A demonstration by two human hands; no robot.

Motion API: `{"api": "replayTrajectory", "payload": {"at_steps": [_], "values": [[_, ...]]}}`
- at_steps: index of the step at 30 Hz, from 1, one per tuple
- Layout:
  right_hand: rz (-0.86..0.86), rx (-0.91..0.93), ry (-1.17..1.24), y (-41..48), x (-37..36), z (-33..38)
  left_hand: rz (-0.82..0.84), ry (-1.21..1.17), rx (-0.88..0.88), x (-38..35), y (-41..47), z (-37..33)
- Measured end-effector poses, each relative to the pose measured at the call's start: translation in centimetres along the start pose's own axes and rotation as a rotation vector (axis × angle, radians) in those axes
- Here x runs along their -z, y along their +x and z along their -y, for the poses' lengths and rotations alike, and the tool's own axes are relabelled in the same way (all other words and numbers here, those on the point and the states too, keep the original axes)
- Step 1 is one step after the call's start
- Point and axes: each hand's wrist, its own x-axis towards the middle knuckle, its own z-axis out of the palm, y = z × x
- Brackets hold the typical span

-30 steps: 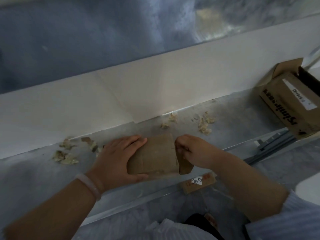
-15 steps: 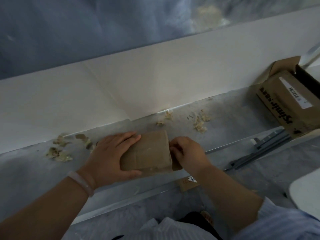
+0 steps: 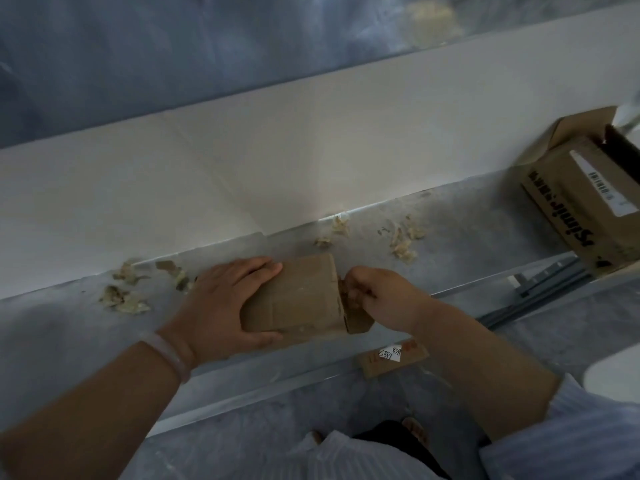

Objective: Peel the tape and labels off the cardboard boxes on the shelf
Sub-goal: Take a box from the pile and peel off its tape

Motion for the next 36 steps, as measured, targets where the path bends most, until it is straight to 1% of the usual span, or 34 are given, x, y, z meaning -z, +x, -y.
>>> {"api": "replayTrajectory", "payload": {"at_steps": [4,7,10,12,13,14,16,17,20,23,25,27,31,33,36], "values": [[-0.02,-0.089,0.186,-1.0,0.2,0.4,-0.006,0.017,0.005,-0.1,0.1,0.1],[-0.083,-0.156,0.222,-1.1,0.1,0.6,-0.011,0.024,0.001,-0.1,0.0,0.1],[-0.146,-0.251,0.448,-1.0,0.9,0.5,-0.006,0.032,0.004,-0.1,0.0,0.0],[-0.118,-0.259,0.507,-1.1,1.4,0.6,-0.011,0.024,0.003,-0.2,0.0,0.0],[-0.09,-0.267,0.499,-1.2,1.4,0.6,-0.013,0.024,-0.001,-0.2,0.0,0.0],[-0.067,-0.281,0.435,-1.2,1.3,0.7,-0.013,0.026,-0.003,-0.2,0.0,0.0],[-0.066,-0.305,0.227,-1.1,0.8,0.7,0.003,0.028,0.003,-0.2,0.0,0.1],[-0.081,-0.326,0.186,-1.0,0.5,0.6,0.015,0.025,0.008,-0.2,0.0,0.2],[-0.116,-0.373,0.27,-1.2,0.1,0.5,0.017,0.032,-0.028,0.0,-0.1,0.2],[-0.164,-0.362,0.332,-1.6,0.5,0.6,0.012,0.07,-0.083,0.2,0.1,0.0],[-0.22,-0.351,0.389,-1.8,1.3,0.8,0.014,0.067,-0.08,0.3,0.3,0.0],[-0.228,-0.339,0.408,-2.0,2.4,1.0,0.021,0.065,-0.072,0.2,0.4,0.0],[-0.257,-0.293,0.634,-2.1,4.3,2.8,0.032,0.059,-0.059,0.5,0.3,-0.3],[-0.236,-0.25,0.659,-1.8,4.7,4.0,0.027,0.063,-0.064,0.5,0.4,-0.4],[-0.204,-0.21,0.611,-1.3,4.6,5.8,0.016,0.063,-0.066,0.4,0.3,-0.3]]}}
